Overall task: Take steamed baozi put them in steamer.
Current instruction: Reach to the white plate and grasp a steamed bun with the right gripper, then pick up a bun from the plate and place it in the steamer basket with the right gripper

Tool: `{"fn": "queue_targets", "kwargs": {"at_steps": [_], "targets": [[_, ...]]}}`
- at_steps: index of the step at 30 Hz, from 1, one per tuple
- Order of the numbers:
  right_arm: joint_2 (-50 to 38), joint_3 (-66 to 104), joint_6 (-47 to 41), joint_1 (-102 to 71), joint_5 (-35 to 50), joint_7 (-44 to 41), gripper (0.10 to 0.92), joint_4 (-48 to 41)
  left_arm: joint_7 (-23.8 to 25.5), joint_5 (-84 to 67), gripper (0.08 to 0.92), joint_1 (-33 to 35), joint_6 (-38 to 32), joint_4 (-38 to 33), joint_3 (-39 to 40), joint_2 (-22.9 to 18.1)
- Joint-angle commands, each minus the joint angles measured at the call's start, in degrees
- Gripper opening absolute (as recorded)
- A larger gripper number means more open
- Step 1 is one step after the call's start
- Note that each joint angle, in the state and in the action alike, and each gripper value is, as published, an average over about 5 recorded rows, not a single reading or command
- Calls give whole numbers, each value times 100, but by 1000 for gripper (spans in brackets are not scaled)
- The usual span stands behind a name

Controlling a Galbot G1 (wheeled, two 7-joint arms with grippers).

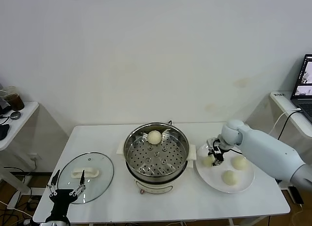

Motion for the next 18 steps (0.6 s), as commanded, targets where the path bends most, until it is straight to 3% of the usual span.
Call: {"fn": "queue_targets", "kwargs": {"at_steps": [1, 9, 18], "targets": [[-446, -153, -98, 533, 408, -37, 451, 519, 2, -4, 823, -6, -1, -6, 12, 17], [-1192, -1528, -474, 2876, 1955, -44, 458, 1515, 7, -44, 823, -173, 33, 0, 171, 162], [-136, -3356, -1622, 5111, 4239, 601, 467, 2526, 4, -62, 823, -356, 95, 56, 387, 332]]}}
